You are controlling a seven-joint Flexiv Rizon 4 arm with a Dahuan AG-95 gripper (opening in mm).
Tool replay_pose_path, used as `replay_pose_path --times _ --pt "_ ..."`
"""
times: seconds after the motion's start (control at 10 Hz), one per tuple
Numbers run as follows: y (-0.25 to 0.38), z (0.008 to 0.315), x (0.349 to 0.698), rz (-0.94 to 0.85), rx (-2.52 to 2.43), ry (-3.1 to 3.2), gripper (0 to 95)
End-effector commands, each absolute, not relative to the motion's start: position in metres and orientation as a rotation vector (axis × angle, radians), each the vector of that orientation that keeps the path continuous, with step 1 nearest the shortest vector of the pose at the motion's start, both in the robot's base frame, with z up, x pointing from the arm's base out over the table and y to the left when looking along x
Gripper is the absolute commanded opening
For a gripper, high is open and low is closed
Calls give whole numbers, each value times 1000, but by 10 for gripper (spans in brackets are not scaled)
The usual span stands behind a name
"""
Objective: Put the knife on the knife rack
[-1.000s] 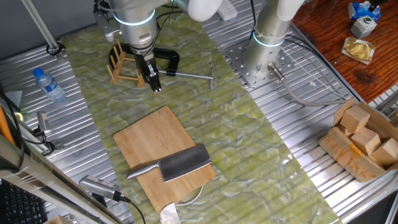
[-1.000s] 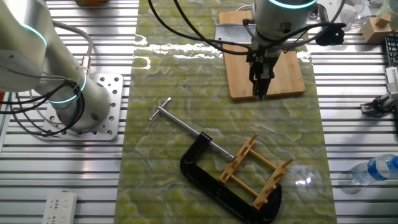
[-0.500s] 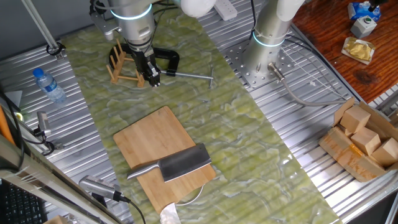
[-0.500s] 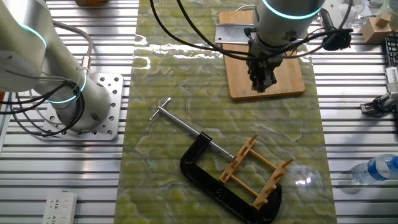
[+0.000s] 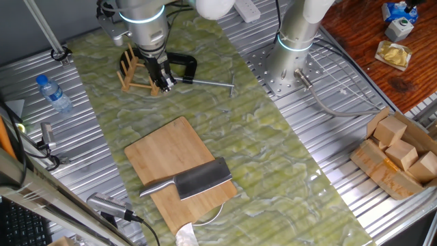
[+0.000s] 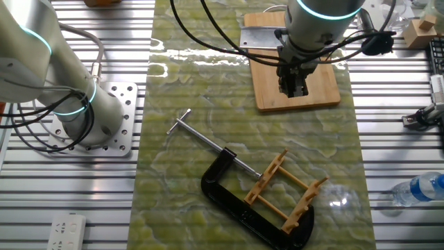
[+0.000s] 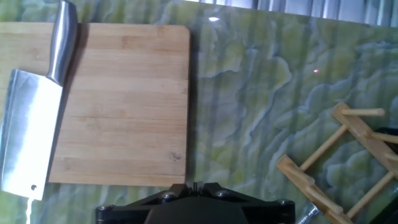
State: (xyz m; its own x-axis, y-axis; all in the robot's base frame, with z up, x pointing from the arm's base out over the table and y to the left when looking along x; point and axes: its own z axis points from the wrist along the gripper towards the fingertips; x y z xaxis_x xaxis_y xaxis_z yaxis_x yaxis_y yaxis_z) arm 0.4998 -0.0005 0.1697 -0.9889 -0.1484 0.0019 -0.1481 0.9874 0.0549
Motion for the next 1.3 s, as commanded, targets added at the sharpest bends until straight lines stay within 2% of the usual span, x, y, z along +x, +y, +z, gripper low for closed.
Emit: replay_pose_path --times 0.1,1.3 --pt "0 170 500 -90 231 -3122 0" --pt "11 175 498 -87 260 -3119 0"
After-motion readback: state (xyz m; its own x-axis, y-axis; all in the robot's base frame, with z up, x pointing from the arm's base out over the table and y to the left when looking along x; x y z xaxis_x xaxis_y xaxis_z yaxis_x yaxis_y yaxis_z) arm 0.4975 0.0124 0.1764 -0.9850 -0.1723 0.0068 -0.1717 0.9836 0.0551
